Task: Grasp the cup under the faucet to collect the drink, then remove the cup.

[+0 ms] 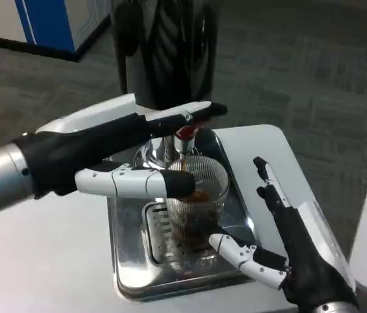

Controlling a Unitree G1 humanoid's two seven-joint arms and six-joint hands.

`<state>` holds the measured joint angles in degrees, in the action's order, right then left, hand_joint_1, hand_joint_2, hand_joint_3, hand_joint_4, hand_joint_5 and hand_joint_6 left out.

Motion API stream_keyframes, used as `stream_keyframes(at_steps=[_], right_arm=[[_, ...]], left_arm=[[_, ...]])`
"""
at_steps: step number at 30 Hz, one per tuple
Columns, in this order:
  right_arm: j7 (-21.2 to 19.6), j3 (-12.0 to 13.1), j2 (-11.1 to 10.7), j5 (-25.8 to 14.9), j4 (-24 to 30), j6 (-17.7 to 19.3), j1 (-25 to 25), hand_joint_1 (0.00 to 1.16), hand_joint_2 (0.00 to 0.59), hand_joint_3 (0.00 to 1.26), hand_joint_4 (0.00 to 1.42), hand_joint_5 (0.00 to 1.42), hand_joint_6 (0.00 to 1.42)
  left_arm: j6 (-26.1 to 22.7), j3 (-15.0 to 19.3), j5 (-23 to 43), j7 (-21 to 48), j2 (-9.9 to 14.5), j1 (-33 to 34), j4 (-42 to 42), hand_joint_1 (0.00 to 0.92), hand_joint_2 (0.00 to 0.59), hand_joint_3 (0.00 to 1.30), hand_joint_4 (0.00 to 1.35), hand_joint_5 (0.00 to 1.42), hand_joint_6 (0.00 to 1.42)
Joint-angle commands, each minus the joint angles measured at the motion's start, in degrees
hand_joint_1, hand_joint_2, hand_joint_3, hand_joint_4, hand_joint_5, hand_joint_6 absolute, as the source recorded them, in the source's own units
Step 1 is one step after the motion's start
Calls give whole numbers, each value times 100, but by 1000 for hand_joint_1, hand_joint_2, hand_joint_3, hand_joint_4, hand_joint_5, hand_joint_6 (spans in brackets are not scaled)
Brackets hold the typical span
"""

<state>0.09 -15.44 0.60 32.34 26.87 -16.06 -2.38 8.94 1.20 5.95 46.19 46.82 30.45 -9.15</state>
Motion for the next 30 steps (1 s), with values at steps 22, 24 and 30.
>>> stream_keyframes(at_steps=[22,24,30], right_arm=[[-529,-285,471,-358,-1236,-34,1082,599,239,0,1,85,1],[-558,-295,479,-393,-1281,-34,1115,599,239,0,1,85,1],[-615,-317,463,-493,-1368,-18,1203,594,235,0,2,89,1]], left_arm=[[-97,459,282,52,195,-515,75,0,47,49,0,0,0],[-95,514,334,28,171,-532,99,0,50,49,0,0,0],[-90,631,472,-92,79,-570,110,0,53,54,0,0,0]])
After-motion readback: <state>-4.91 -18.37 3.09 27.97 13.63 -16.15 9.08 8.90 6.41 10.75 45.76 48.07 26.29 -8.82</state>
